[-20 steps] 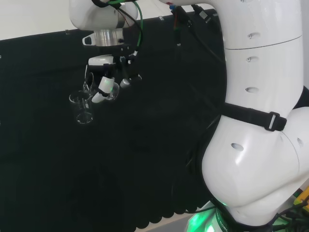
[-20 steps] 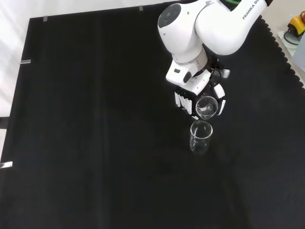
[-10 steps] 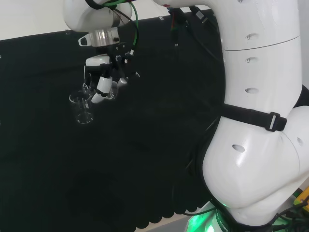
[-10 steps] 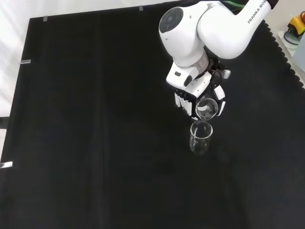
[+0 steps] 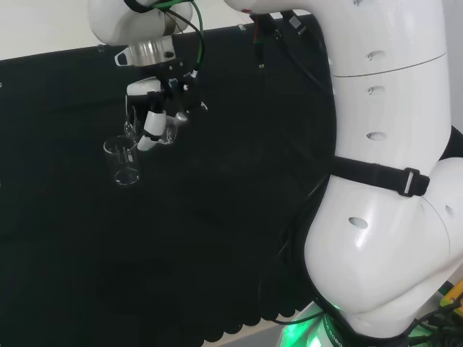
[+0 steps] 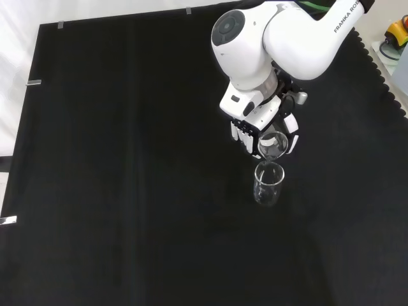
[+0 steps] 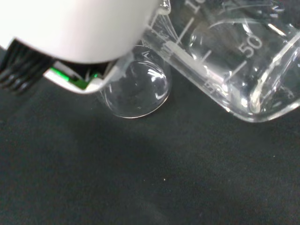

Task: Pour the water from the handheld beaker into the one on the table.

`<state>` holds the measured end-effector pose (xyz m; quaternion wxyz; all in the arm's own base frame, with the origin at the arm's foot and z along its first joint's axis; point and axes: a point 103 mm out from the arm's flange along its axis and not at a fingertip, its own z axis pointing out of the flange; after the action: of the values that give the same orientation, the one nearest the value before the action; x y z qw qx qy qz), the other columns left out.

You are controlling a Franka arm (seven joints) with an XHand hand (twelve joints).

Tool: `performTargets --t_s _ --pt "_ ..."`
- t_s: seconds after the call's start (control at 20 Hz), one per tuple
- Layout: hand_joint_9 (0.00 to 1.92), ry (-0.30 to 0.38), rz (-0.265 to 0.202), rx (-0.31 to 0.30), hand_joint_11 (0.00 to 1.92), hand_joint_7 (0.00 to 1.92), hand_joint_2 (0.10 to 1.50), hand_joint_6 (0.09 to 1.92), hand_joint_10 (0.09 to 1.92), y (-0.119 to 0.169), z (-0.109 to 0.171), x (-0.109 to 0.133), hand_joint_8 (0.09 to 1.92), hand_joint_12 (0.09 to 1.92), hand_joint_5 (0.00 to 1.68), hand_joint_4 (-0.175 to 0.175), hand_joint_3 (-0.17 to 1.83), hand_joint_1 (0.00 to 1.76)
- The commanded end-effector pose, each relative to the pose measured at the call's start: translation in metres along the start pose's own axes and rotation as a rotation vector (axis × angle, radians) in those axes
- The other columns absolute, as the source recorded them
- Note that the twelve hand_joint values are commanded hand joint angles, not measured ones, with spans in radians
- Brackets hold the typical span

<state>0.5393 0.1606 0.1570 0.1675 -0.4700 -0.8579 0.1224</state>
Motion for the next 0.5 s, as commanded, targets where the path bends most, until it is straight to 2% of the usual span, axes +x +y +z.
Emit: performTargets --t_s 0.05,0.5 --pt "1.47 -0.024 0.017 0.007 1.12 1.55 0.42 0.61 0.47 0.0028 -0.0047 0.0029 0.33 0.8 1.36 -0.175 0.94 1.45" --pt "1.47 -0.079 0.022 0.048 1.12 1.56 0.41 0.61 0.48 0.0058 0.0009 0.0094 0.33 0.8 1.36 -0.175 0.94 1.45"
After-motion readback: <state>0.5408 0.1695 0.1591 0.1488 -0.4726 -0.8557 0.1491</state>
